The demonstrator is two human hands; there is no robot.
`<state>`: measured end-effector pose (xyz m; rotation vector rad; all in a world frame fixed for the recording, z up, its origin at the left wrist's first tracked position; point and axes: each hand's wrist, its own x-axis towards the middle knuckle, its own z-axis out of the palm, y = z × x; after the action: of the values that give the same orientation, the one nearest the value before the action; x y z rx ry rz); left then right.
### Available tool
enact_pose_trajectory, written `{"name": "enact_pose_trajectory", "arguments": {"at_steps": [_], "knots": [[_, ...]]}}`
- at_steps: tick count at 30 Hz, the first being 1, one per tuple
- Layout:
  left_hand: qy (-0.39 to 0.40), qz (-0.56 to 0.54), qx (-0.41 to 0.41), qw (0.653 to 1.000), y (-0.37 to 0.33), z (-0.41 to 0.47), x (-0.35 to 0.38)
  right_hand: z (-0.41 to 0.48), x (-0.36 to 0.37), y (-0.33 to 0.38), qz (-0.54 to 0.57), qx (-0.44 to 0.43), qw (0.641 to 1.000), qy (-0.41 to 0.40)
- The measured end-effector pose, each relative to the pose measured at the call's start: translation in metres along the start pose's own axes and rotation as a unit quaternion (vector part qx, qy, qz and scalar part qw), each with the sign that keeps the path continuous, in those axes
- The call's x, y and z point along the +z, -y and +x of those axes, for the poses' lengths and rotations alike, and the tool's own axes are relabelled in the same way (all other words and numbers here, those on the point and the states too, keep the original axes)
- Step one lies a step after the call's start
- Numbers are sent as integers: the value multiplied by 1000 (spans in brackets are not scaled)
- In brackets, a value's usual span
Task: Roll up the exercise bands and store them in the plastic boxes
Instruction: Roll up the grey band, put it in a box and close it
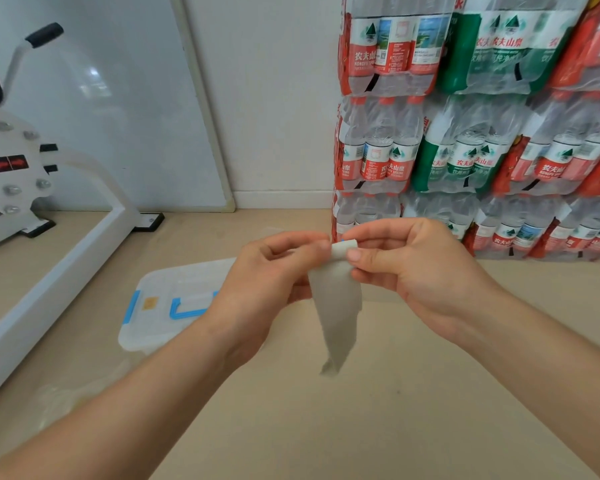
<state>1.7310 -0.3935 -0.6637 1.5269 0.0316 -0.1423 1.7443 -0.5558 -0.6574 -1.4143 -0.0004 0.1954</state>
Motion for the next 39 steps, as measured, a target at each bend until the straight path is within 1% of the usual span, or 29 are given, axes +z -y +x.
{"name": "enact_pose_trajectory", "arguments": {"at_steps": [2, 4, 7, 10, 12, 17, 23, 27, 29, 32, 35, 39], "knots": [[17, 13, -20, 1000, 0, 0, -2, -1, 0, 0, -6, -8, 1000, 3], [22, 6, -14, 1000, 0, 0, -3, -1, 1, 0, -11, -8, 1000, 14], [13, -23, 2, 1000, 3, 2, -6, -1, 1, 1, 4, 25, 999, 45], [17, -26, 10, 999, 3, 3, -6, -1, 1, 1, 19, 57, 996, 69], [14, -25, 13, 1000, 3, 1, -6, 0, 1, 0, 17, 48, 997, 59], [-20, -20, 18, 999, 5, 1, -3, 3, 0, -3, 1, 28, 999, 29], [35, -6, -9, 999, 3, 3, -5, 3, -1, -4, -5, 10, 1000, 28], [35, 4, -7, 999, 2, 2, -7, 3, 0, -4, -16, 4, 999, 32], [24, -7, -2, 1000, 2, 2, -6, 3, 0, -3, -8, 10, 999, 43], [10, -22, 5, 1000, 4, 4, -6, 3, 0, -2, 10, 44, 997, 62], [9, -28, 10, 1000, 6, 3, -5, 2, 1, -2, -1, 76, 993, 86], [0, -31, 18, 999, 6, 4, -4, 2, 0, -4, 2, 70, 994, 80]]}}
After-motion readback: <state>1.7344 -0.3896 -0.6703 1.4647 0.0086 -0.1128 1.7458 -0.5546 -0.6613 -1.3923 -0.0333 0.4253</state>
